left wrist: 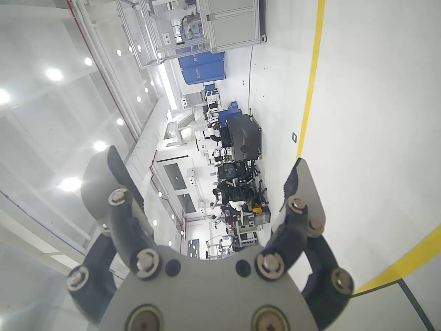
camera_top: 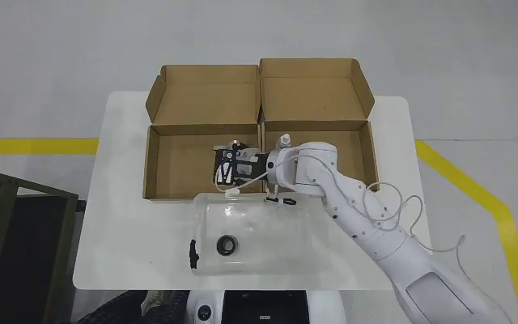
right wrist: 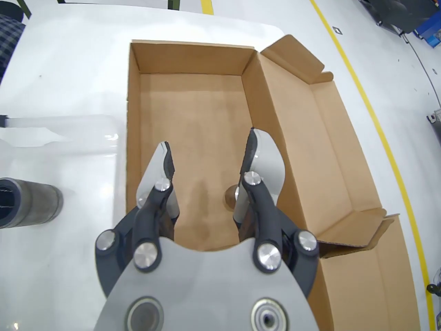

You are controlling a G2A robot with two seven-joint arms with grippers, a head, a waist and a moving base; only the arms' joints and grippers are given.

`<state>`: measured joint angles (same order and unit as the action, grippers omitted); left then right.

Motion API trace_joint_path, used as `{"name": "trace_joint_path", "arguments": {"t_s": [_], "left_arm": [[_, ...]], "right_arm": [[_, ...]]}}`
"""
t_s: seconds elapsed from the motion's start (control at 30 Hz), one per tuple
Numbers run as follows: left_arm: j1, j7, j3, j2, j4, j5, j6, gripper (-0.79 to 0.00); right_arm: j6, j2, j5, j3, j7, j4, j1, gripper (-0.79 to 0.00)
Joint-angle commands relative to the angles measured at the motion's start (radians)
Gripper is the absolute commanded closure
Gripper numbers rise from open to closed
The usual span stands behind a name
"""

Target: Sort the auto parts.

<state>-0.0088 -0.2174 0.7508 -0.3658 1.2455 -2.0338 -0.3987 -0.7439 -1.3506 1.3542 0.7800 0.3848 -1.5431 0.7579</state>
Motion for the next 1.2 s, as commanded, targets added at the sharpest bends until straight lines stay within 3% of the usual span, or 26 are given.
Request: {"name": "trace_joint_path", "arguments": {"t_s": [0.0,0.5,0.7,1.17], "left_arm": [[0.000,0.000,0.000,0.000,0.000,0.000,0.000,-0.785],[0.000,0.000,0.000,0.000,0.000,0.000,0.000,-0.785],[0.000,0.000,0.000,0.000,0.000,0.000,0.000,-0.785],[0.000,0.000,0.000,0.000,0.000,0.000,0.000,-0.785]], "right_arm": [[-0.017,0.010,0.013,0.012,0.023,-0.056,0.035,-0.382],[-0.083,0.077,0.095,0.085,0.052,-0.346,0.338,-0.382],[-0.126,0.093,0.134,0.081,0.054,-0.384,0.396,-0.385],[-0.120,0.112,0.190,0.075,0.016,-0.372,0.459,-0.385]]}}
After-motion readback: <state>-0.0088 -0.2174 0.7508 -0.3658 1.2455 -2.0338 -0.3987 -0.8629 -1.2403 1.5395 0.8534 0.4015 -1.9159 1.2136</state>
